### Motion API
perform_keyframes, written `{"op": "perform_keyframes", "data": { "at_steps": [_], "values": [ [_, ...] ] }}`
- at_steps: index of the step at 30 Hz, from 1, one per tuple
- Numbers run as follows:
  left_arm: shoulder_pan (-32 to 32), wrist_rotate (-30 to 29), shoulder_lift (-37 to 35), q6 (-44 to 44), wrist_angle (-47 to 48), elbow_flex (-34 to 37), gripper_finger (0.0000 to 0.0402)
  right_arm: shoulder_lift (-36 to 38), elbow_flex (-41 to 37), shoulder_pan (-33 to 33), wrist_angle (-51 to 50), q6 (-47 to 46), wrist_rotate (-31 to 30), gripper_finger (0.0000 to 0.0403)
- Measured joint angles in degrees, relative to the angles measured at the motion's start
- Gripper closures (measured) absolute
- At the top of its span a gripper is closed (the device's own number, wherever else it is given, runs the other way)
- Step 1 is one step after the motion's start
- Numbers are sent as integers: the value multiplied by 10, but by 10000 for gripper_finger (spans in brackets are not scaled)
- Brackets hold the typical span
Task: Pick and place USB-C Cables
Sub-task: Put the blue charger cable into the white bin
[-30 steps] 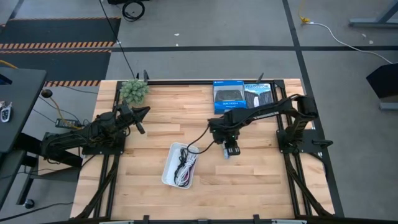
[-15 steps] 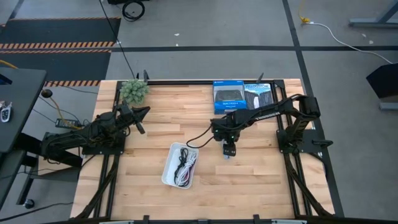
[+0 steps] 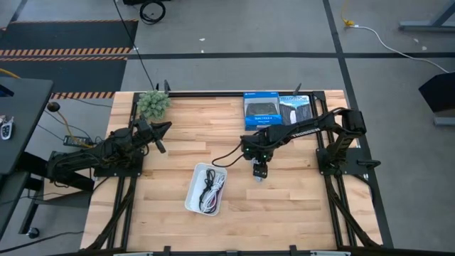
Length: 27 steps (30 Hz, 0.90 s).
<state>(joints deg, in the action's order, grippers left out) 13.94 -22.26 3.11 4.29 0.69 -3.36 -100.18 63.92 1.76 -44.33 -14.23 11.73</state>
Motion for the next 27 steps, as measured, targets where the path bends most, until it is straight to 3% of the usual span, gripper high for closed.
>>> {"op": "perform_keyframes", "data": {
  "at_steps": [12, 27],
  "values": [
    [0, 0, 0, 0, 0, 0, 377, -1, -43, -3, 21, -23, 16, 158],
    [0, 0, 0, 0, 0, 0, 377, -1, -55, -22, 55, -87, 84, 158]
  ]
}}
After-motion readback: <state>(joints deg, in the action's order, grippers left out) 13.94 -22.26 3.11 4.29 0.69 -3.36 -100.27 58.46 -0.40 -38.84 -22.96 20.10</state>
